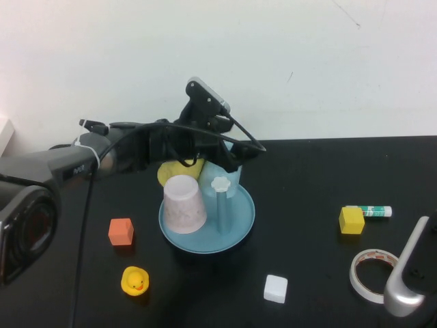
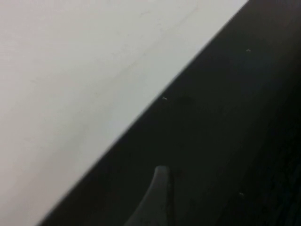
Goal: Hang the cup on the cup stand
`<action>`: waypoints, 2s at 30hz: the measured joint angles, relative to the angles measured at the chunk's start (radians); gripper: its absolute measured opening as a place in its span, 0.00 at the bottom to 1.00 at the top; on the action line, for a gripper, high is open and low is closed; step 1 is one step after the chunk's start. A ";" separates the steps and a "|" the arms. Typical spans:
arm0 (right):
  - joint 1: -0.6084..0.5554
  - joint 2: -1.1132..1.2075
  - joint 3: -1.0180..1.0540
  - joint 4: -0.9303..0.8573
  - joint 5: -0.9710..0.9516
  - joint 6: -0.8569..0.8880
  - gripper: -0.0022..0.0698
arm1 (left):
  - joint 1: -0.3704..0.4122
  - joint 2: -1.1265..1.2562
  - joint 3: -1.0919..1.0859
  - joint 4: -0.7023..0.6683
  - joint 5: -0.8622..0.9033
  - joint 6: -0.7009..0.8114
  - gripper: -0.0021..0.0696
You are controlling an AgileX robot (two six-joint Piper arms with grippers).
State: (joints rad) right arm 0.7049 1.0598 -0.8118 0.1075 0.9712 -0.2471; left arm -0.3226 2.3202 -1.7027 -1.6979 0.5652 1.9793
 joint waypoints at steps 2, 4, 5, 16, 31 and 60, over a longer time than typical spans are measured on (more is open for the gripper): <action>0.000 -0.015 0.000 -0.012 0.000 0.000 0.03 | 0.000 -0.020 0.000 0.000 -0.028 0.000 0.99; 0.000 -0.040 0.000 -0.034 0.000 0.002 0.03 | 0.002 -0.056 0.000 0.000 -0.047 0.000 0.99; 0.000 -0.058 0.000 -0.053 0.000 0.005 0.03 | 0.004 -0.081 0.000 0.000 -0.053 -0.002 0.97; 0.000 -0.312 0.000 -0.393 0.163 0.070 0.03 | 0.019 -0.467 0.000 0.540 -0.161 -0.376 0.13; 0.000 -0.698 0.283 -0.375 -0.059 0.195 0.03 | 0.020 -1.041 0.193 1.192 -0.032 -1.051 0.03; 0.000 -0.725 0.371 -0.343 -0.119 0.199 0.03 | 0.020 -2.091 1.395 1.216 -0.303 -1.199 0.03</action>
State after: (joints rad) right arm 0.7049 0.3348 -0.4405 -0.2358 0.8518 -0.0480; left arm -0.3025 0.2289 -0.3076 -0.4815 0.2624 0.7804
